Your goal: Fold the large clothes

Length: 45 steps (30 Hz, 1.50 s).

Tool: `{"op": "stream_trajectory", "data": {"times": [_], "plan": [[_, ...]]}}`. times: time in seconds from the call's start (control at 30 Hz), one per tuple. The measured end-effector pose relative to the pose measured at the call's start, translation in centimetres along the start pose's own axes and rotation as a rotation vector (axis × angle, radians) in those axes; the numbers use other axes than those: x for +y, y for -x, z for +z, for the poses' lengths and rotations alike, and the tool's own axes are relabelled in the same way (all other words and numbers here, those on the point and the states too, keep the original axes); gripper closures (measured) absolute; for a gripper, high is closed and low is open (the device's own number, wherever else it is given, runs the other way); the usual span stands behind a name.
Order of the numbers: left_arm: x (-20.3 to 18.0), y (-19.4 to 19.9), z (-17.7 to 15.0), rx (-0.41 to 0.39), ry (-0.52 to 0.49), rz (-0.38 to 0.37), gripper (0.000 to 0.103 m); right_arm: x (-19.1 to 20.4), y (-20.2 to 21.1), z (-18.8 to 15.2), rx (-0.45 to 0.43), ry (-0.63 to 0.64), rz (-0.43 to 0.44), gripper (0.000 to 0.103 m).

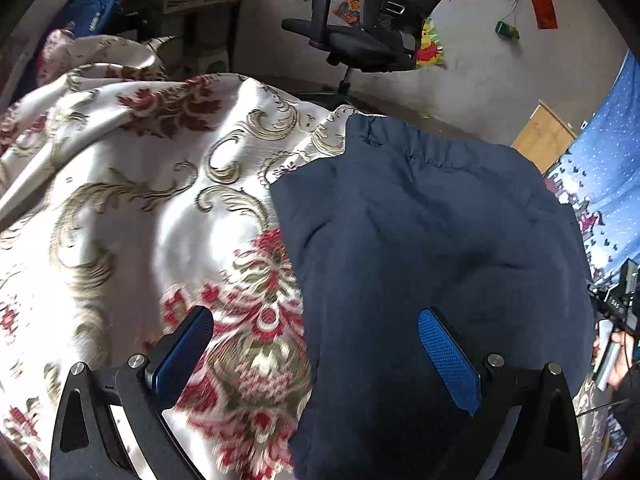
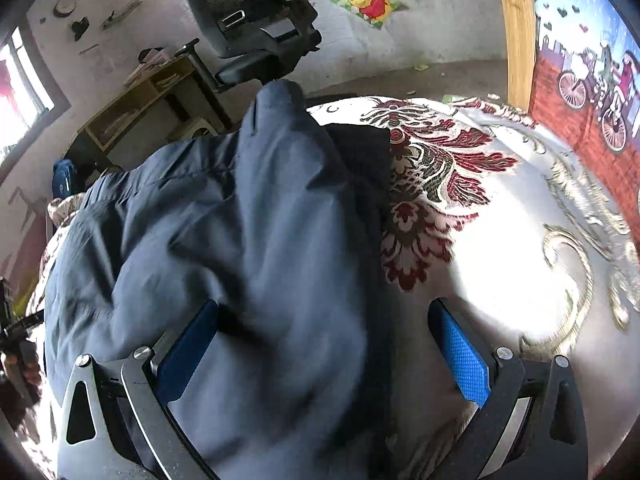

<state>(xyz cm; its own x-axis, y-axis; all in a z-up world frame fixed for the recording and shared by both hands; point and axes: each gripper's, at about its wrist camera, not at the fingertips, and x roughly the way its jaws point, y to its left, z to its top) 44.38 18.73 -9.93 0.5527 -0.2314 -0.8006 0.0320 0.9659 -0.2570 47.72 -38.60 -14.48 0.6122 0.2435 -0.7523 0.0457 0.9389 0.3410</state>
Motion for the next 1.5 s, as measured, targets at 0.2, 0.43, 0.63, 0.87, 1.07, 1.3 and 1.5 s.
{"op": "stream_trajectory", "data": {"times": [0.2, 0.43, 0.63, 0.87, 1.07, 1.3, 1.5], "plan": [[1.3, -3.7, 0.8, 0.018, 0.083, -0.124, 0.0, -0.2, -1.8, -1.4, -0.043, 0.013, 0.04, 0.001], [2.3, -6.6, 0.5, 0.076, 0.15, -0.275, 0.0, -1.1, -1.8, -2.4, -0.085, 0.021, 0.075, 0.001], [2.3, -7.1, 0.4, 0.099, 0.17, -0.313, 0.0, -1.3, -1.5, -2.5, -0.077, 0.024, 0.079, 0.001], [1.5, -7.1, 0.5, 0.121, 0.159, -0.325, 0.002, -1.1, -2.0, -1.7, -0.02, 0.014, 0.082, 0.001], [0.4, -6.7, 0.5, 0.142, 0.182, -0.341, 0.024, -0.5, -2.4, -1.8, 0.04, -0.012, 0.113, 0.001], [-0.9, -5.1, 0.1, 0.108, 0.18, -0.259, 0.05, 2.0, -2.6, -2.3, 0.105, 0.021, 0.108, 0.032], [-2.7, -2.9, 0.1, 0.073, 0.146, -0.147, 0.068, 3.5, -1.5, -2.5, 0.11, 0.043, 0.066, 0.06]]}}
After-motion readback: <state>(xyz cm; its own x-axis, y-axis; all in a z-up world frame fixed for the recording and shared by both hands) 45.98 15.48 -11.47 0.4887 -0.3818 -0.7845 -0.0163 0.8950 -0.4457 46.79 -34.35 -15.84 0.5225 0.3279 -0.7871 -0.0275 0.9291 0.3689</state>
